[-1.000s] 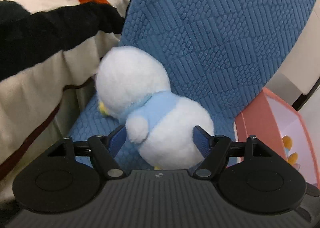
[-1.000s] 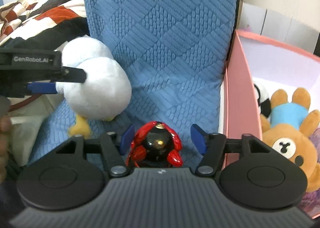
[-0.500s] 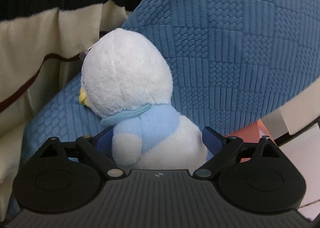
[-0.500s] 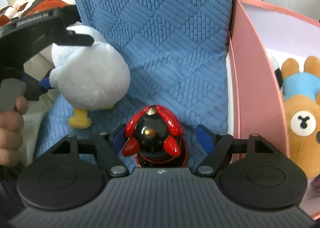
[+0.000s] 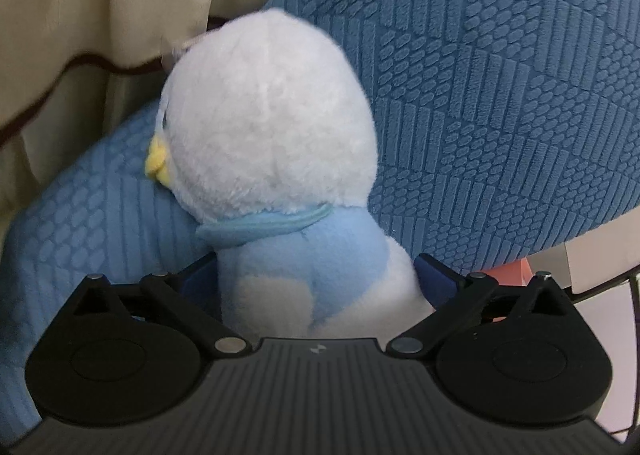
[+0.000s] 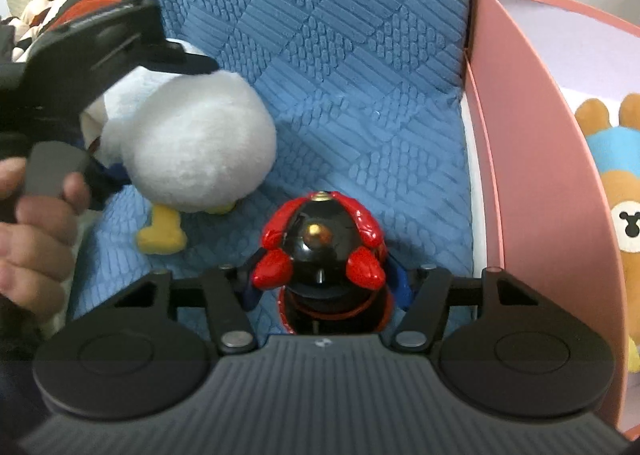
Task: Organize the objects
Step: 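Lift the penguin and figurine and carry both over the pink box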
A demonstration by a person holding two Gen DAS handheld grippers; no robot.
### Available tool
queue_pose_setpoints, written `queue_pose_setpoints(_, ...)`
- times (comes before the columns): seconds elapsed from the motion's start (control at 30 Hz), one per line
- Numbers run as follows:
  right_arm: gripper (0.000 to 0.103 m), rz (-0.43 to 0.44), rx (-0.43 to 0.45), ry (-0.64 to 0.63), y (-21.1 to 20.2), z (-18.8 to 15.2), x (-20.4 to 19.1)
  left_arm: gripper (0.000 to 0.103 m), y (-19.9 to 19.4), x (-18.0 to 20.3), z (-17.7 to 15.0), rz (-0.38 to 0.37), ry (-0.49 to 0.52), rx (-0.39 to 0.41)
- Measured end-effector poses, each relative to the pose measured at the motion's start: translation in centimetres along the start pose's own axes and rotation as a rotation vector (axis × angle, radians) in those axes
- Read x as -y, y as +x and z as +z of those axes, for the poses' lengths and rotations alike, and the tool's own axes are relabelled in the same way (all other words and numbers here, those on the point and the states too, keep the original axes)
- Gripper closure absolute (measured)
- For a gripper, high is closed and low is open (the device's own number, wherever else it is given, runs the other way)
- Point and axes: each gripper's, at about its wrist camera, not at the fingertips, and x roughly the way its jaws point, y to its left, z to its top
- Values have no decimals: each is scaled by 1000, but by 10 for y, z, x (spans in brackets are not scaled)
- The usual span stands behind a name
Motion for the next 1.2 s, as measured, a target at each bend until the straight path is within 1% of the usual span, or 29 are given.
queue_pose_setpoints(0.13, 40, -12, 17, 18, -3, 3, 4, 1, 6, -4, -4, -26, -34, -20)
queue_pose_setpoints(0.2, 40, -25, 22, 16, -4, 3, 5, 1, 6, -3, -4, -28, -35, -26)
queue_pose_setpoints(0.37, 40, -53, 36, 18, -6, 5, 9, 5, -3, 6, -8, 0, 32, -26)
queue_pose_setpoints(0.5, 40, -59, 42, 16, -9, 5, 11, 10, -14, 14, -15, 26, 110, -29)
queue_pose_setpoints(0.77, 40, -55, 31, 18, -12, 5, 11, 11, -53, 16, -41, 97, 263, -39)
queue_pose_setpoints(0.97, 40, -36, 21, 31, -11, 6, 13, 11, -81, 11, -67, 134, 319, -50)
queue_pose_setpoints(1.07, 40, -42, -11, 19, -6, 5, 12, 10, -81, 9, -71, 142, 335, -49)
queue_pose_setpoints(1.2, 40, -48, -20, 18, -2, 2, 11, 8, -75, 6, -68, 153, 321, -62)
